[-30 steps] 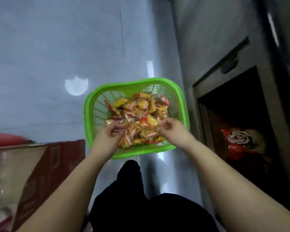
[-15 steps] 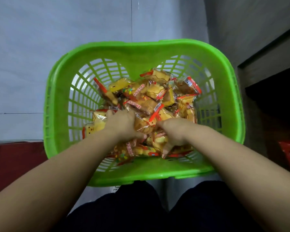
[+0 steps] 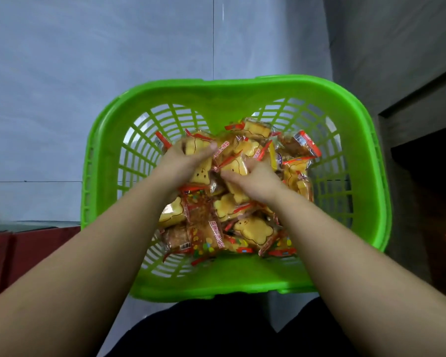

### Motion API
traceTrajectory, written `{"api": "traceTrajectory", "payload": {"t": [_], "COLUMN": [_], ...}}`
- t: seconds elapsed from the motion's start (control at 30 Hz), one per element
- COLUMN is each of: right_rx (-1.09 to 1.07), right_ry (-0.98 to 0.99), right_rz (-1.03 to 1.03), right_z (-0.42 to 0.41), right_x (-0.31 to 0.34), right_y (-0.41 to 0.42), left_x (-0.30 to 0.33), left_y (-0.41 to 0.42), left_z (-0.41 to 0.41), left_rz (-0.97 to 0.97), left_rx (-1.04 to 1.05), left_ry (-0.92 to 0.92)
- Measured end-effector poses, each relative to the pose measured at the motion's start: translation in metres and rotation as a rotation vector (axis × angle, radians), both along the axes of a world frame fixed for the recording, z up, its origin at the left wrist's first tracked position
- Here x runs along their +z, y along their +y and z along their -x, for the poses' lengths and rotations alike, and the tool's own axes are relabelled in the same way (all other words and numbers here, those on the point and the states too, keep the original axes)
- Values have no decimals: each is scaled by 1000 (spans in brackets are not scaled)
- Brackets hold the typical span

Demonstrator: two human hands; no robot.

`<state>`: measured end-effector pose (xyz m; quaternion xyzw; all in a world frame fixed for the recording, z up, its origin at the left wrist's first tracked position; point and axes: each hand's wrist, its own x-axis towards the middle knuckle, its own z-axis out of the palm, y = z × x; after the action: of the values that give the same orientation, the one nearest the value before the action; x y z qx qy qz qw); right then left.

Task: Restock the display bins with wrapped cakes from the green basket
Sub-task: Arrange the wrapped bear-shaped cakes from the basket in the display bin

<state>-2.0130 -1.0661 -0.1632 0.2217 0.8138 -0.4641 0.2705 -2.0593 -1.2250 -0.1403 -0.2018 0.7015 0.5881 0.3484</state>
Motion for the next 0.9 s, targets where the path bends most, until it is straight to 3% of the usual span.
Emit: {"api": "traceTrajectory", "payload": {"t": [0.1, 0.23, 0.43, 0.6, 0.73, 0.9], "right_rx": [67, 150, 138, 70, -145, -381], "right_ry": [-65, -66, -125, -113, -122, -294], "right_rz": [-128, -239, -51, -4, 48, 254], "right_z": [-4, -6, -16, -21, -24, -31], "right_x": [-5, -6, 0, 4, 10, 14], "right_y": [-6, -4, 11, 16, 23, 25], "left_x": [-5, -12, -20, -25, -27, -28], "left_y": [6, 17, 31, 28, 25, 21], "left_z": [4, 15, 19, 19, 11, 1], "left_rz": [169, 190, 317, 207, 36, -22], "left_rx": [-91, -242, -525, -306, -213, -76], "left_ry": [215, 225, 197, 85, 90, 25]}}
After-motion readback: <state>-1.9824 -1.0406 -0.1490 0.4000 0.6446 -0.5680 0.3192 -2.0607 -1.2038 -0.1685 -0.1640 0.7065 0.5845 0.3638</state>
